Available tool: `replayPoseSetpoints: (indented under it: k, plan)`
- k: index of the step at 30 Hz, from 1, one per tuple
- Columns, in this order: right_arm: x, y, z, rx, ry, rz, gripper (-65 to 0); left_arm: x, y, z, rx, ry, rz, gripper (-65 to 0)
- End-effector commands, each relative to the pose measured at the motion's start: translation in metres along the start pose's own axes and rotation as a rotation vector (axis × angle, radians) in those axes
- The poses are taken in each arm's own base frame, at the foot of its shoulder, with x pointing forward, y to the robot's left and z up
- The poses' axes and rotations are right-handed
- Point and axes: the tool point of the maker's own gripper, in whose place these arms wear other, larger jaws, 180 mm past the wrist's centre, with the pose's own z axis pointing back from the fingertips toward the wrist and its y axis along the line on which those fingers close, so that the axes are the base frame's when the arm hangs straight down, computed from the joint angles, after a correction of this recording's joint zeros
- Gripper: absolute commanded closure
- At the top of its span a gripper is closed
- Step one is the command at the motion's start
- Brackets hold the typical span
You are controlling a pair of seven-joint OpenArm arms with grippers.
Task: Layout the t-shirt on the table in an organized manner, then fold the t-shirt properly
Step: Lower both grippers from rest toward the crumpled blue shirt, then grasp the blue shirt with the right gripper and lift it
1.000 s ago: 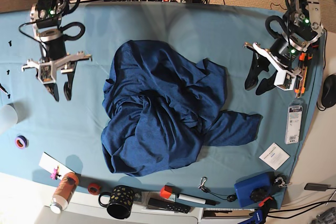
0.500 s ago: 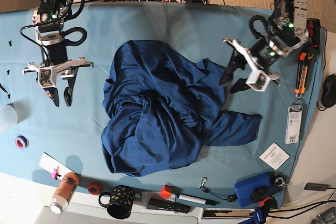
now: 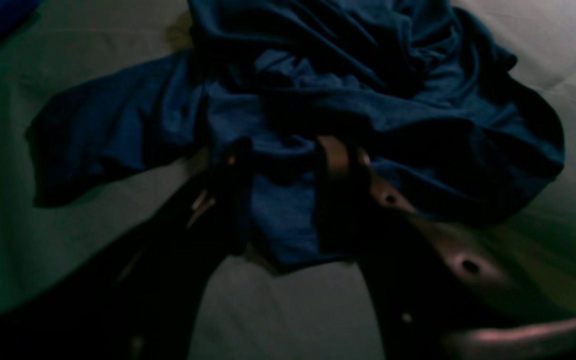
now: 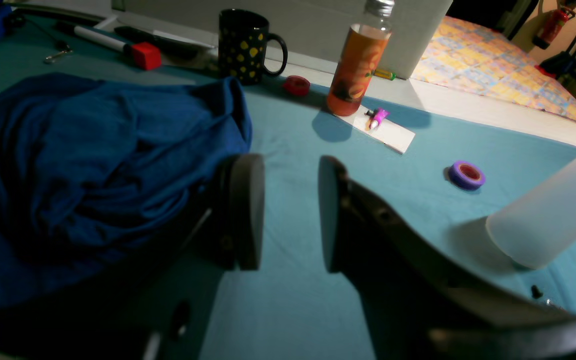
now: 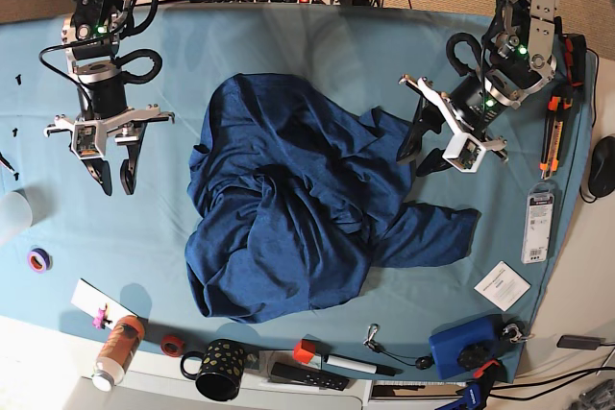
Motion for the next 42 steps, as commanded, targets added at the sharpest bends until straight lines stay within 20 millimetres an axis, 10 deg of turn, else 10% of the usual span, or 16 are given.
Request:
replayPoseSetpoints:
  k: [1, 19, 30, 42]
  plan:
    - [0.018, -0.005, -0.003, -0.012, -0.061, 0.013, -19.4, 0.015, 0.000, 0.000, -0.006, -0.053, -0.011, -21.3]
    - [-0.016, 0.080, -0.079, 0.186, 0.029, 0.155, -25.2, 0.013, -0.006, -0.005, 0.005, -0.049, 0.000, -21.3]
    - [0.031, 0.127, -0.113, 0.226, -0.042, -0.095, -29.3, 0.013, -0.005, -0.005, 0.008, -0.046, -0.007, -21.3]
    - [0.009, 0.146, -0.174, 0.218, 0.081, -0.182, -29.3, 0.012, -0.005, -0.005, 0.008, -0.045, -0.009, -21.3]
